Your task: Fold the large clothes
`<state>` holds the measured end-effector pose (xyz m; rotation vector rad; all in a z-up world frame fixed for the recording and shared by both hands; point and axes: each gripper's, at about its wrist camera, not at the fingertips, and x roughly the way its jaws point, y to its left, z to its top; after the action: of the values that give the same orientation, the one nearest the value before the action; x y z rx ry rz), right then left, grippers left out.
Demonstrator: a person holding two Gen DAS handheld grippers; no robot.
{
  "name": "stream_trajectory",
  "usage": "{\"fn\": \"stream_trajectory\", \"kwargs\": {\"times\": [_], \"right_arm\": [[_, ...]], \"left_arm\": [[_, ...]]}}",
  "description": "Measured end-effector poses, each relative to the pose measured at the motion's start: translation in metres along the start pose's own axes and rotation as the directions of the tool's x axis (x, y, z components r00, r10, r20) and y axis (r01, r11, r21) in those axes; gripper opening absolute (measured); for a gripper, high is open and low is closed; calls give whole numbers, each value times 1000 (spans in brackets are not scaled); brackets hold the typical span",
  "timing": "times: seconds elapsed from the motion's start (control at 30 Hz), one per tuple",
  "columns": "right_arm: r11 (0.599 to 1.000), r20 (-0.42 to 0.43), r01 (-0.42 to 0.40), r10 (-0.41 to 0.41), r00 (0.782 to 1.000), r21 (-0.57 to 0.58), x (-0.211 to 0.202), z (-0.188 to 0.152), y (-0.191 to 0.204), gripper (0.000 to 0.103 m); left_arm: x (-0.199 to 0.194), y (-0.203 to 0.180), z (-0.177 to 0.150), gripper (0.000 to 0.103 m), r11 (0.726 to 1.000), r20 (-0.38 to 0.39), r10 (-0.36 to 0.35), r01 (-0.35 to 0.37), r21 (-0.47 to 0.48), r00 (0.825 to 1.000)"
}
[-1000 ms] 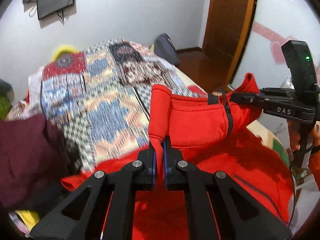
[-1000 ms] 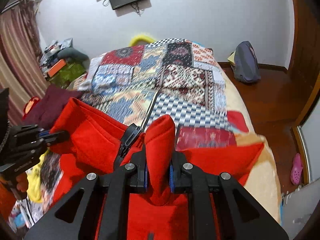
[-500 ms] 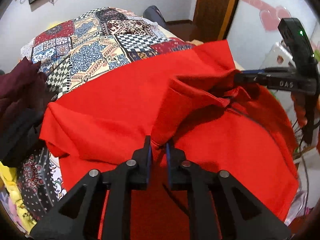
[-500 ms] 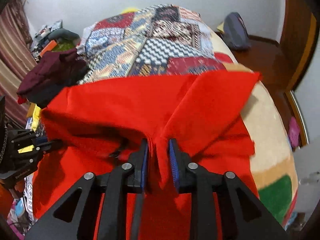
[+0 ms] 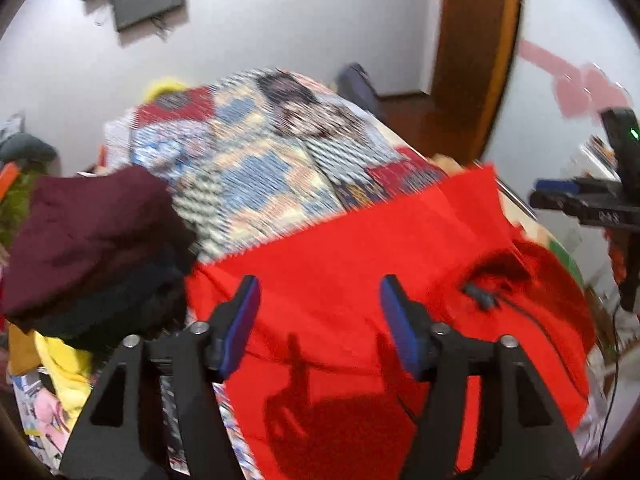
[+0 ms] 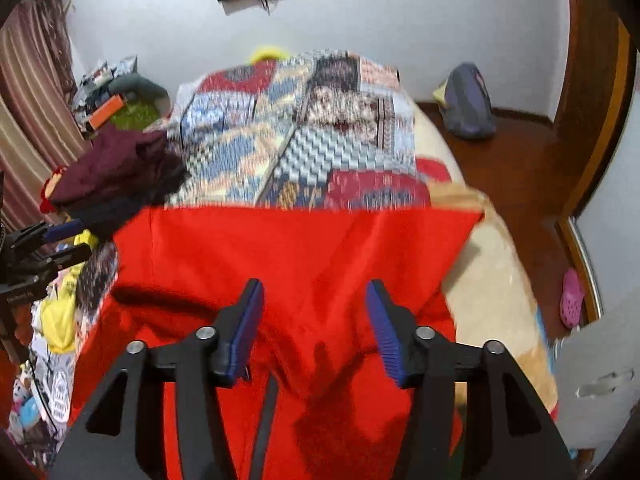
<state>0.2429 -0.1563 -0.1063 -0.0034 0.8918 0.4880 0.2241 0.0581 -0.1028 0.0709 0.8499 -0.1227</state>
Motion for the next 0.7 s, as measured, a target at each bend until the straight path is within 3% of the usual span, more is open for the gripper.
{"fn": "stream_trajectory", "kwargs": {"times": [0.1, 0.2, 0.33, 0.43, 0.6, 0.7], "right_arm": [[1000, 16, -13, 13, 1000, 4, 13, 19, 4, 54], [1000, -1, -13, 13, 1000, 20, 36, 32, 7, 64], [999, -87, -27, 29, 996, 21, 76, 34, 9, 64], [999, -179, -22, 28, 983, 35, 106, 21, 7, 64], [1000, -299, 3, 3, 954, 21, 127, -15, -6, 64], [1000, -289, 2, 1, 957, 9, 114, -33, -12, 70]], "left_arm": [[10, 22, 17, 83, 997, 16, 43, -42, -68, 999], [28, 34, 27, 85, 992, -11, 36, -37, -118, 999], [69, 37, 25, 85, 985, -101, -39, 21, -174, 994], [100, 26, 11, 85, 977, -182, -106, 69, -202, 977], [127, -6, -24, 85, 991, -299, -112, 87, -97, 947], [116, -19, -43, 88, 999, -261, -47, 43, -22, 964]]}}
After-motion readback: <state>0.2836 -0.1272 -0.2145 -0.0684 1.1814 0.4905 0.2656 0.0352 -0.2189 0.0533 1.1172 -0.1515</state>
